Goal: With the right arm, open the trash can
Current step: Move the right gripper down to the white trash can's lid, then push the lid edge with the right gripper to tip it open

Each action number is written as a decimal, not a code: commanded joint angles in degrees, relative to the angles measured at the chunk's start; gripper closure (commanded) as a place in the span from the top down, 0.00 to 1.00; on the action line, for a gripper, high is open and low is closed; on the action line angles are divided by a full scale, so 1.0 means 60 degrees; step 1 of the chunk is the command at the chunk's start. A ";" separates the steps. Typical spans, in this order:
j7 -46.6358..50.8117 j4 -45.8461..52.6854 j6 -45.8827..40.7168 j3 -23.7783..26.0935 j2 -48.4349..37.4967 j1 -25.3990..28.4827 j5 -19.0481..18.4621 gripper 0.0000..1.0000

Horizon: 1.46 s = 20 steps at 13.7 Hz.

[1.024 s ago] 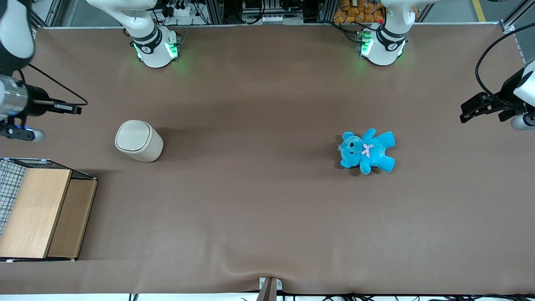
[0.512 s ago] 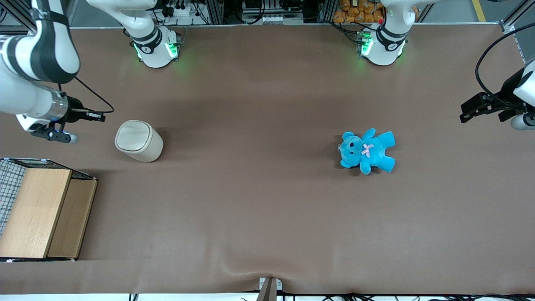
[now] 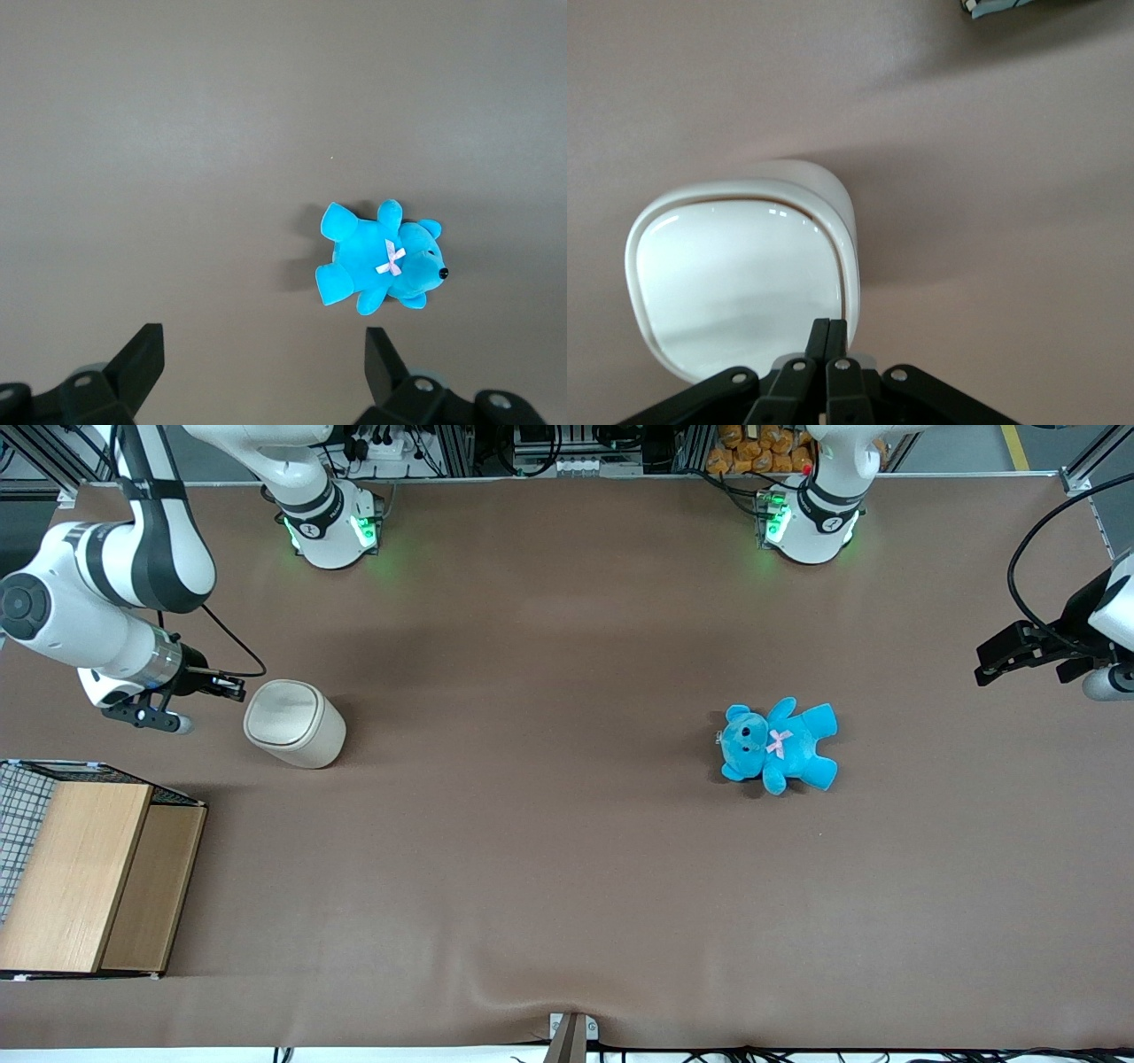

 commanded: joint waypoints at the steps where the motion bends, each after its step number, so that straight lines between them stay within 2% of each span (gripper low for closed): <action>1: 0.0194 -0.0081 0.0285 -0.0004 0.0168 0.0090 0.0074 0.00; 20: 0.0707 -0.0242 0.1221 -0.0004 0.0812 0.0295 0.0075 0.00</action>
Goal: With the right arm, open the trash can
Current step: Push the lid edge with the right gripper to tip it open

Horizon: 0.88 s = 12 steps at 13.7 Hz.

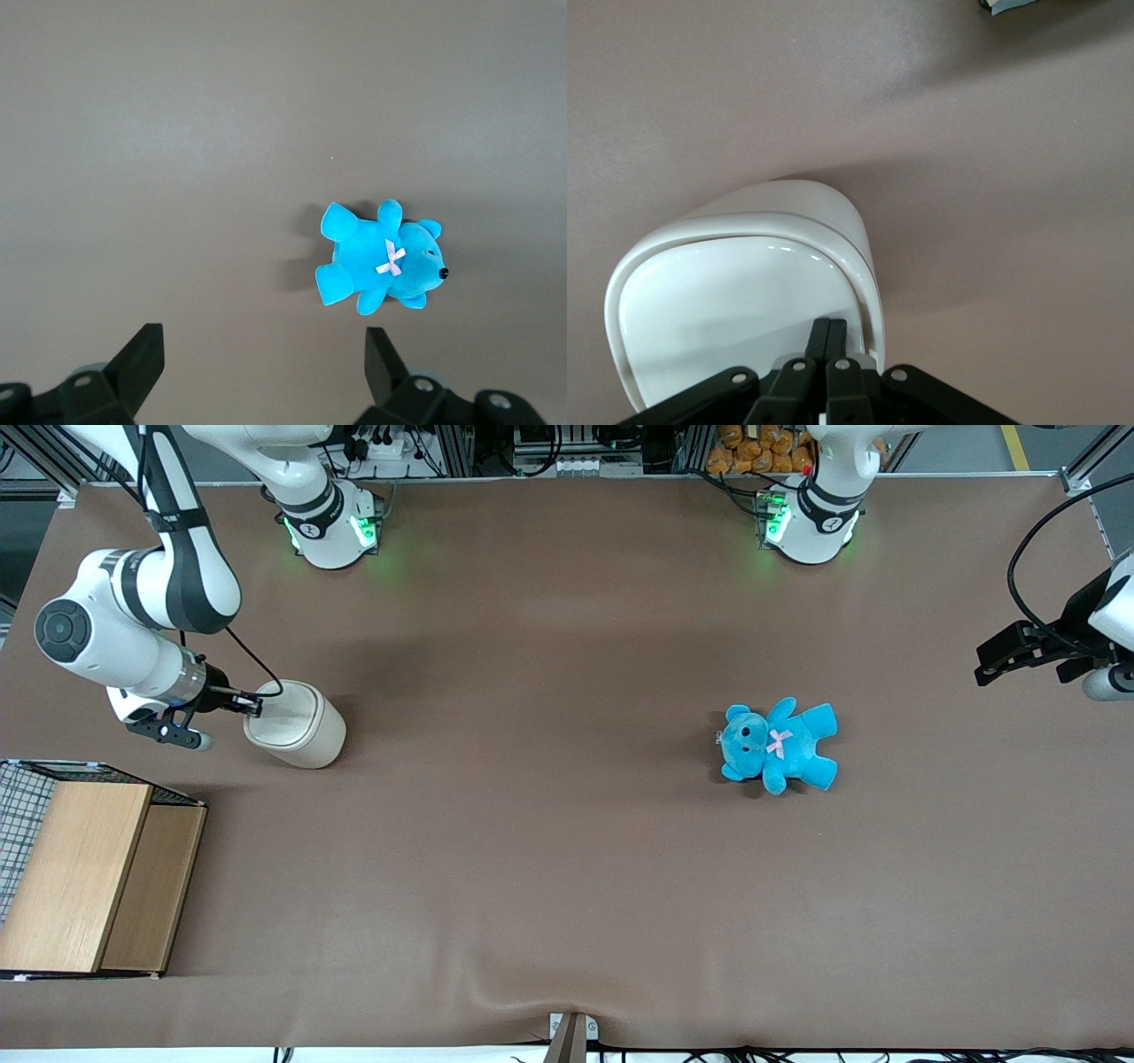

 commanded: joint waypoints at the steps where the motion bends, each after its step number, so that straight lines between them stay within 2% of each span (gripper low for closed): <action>1: 0.0123 -0.0229 0.0475 -0.0030 0.0148 0.0063 0.0062 0.00; 5: 0.0108 -0.0127 0.0111 -0.0016 0.0061 0.0078 0.0062 0.00; 12: 0.0268 0.1835 -0.2745 0.0014 0.0016 0.0092 0.0062 0.00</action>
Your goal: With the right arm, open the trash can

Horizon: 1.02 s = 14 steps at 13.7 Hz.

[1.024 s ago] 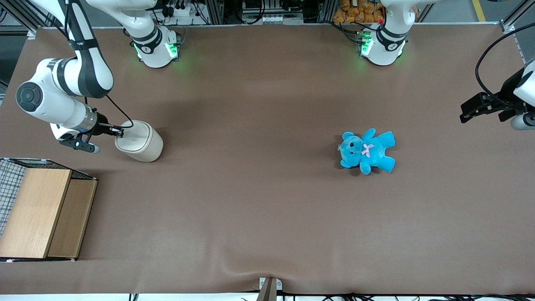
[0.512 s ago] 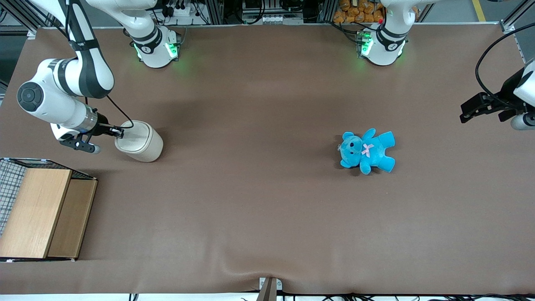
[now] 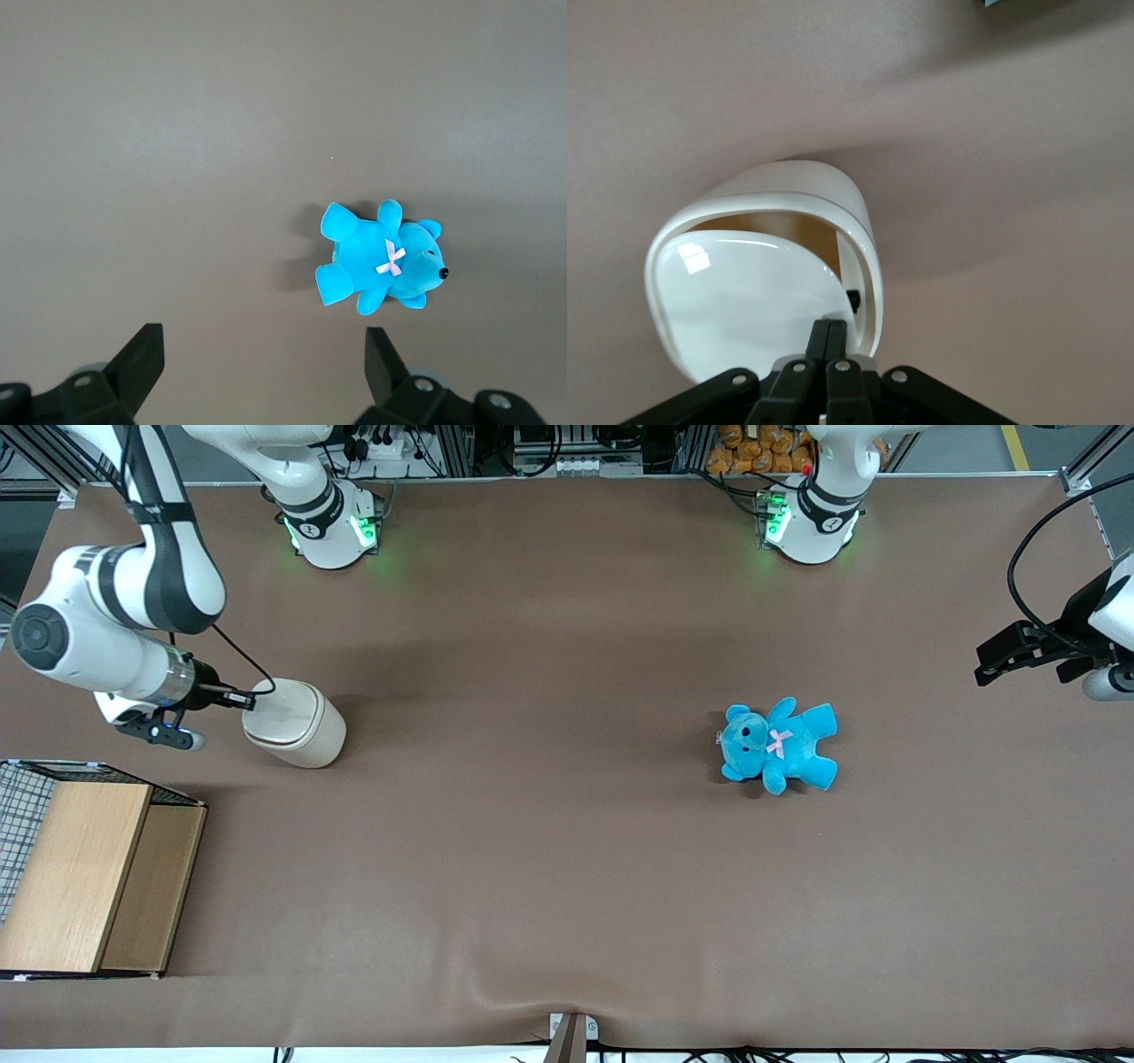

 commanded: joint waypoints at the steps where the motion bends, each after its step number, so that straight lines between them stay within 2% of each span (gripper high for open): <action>1: 0.0384 0.0758 -0.0966 0.0065 0.0028 0.0097 0.0062 0.00; 2: 0.0545 0.1123 -0.1448 0.0123 0.0028 0.0112 0.0076 0.00; 4: 0.0591 0.1870 -0.2269 0.0226 0.0028 0.0112 0.0077 0.06; 5: 0.0591 0.2236 -0.2607 0.0255 0.0028 0.0127 0.0193 0.27; 6: 0.0591 0.2646 -0.3030 0.0285 0.0042 0.0127 0.0397 0.74; 7: 0.0591 0.3012 -0.3383 0.0285 0.0057 0.0127 0.0486 1.00; 11: 0.0387 0.4214 -0.4045 0.0285 0.0071 0.0098 0.0502 1.00; 14: 0.0371 0.5428 -0.4410 0.0241 0.0130 0.0010 0.0268 1.00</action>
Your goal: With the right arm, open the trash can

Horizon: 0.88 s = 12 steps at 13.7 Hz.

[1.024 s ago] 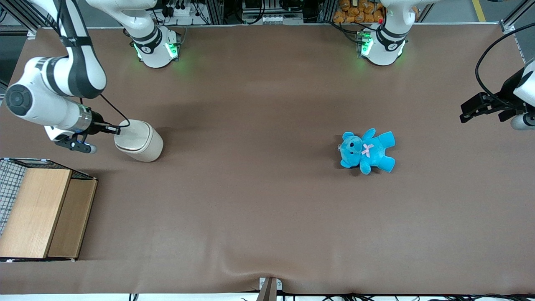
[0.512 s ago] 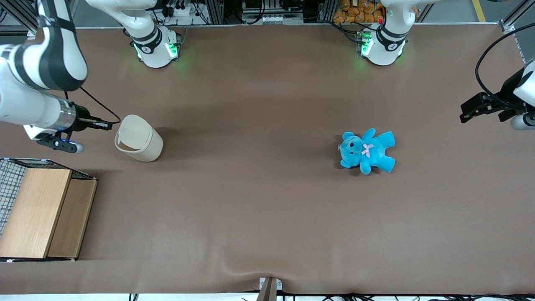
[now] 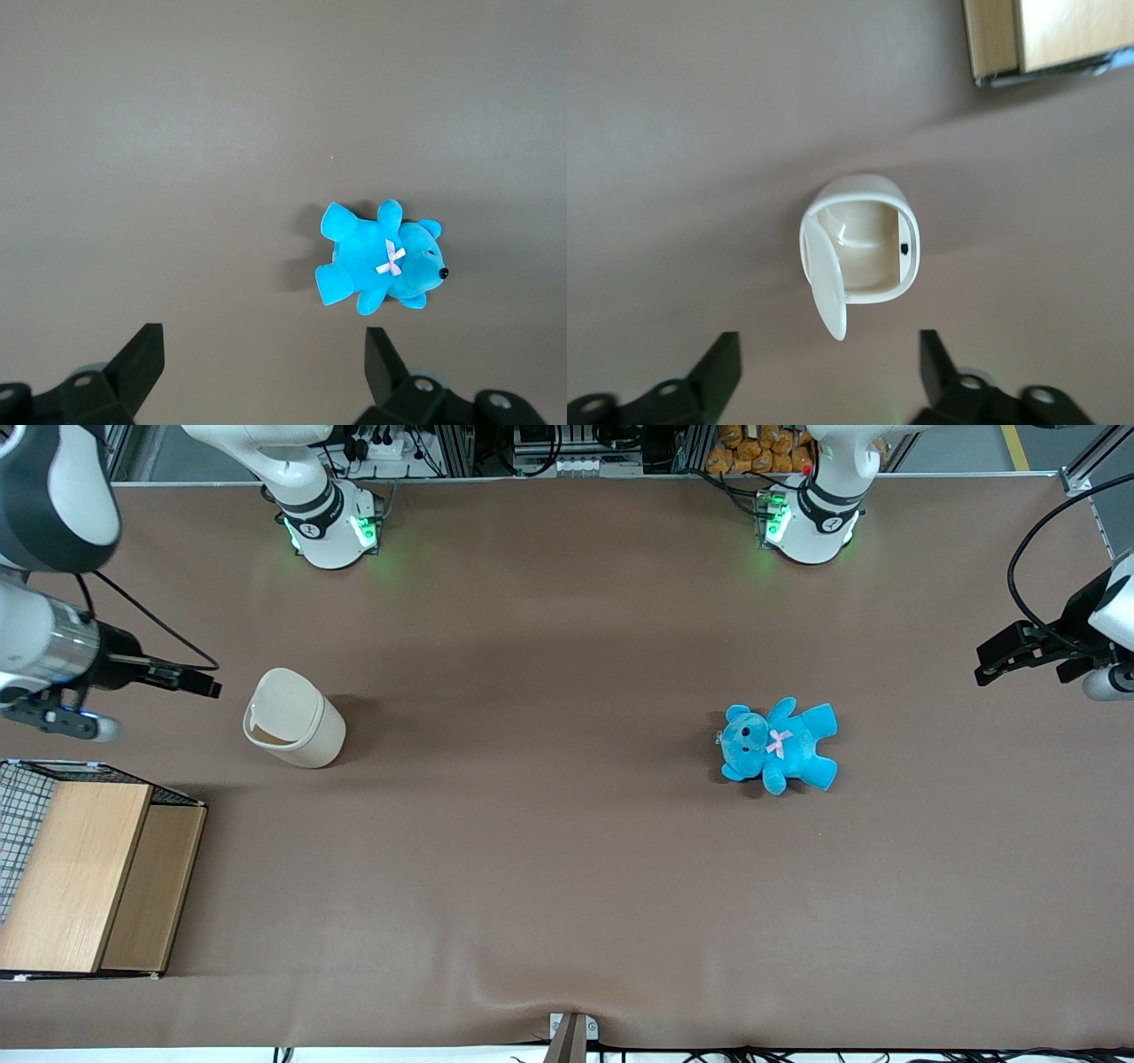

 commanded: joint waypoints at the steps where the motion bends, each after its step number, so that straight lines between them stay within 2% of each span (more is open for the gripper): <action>1: -0.0080 0.1261 -0.0697 -0.0030 0.0152 -0.0077 -0.0362 1.00; 4: -0.0196 0.1599 -0.0772 -0.0088 -0.0023 -0.0106 -0.0539 1.00; 8: -0.1864 0.2304 -0.1591 -0.0629 -0.0082 -0.0106 -0.0584 1.00; 12: -0.1881 0.2290 -0.2061 -0.0630 -0.0346 -0.0106 -0.0584 1.00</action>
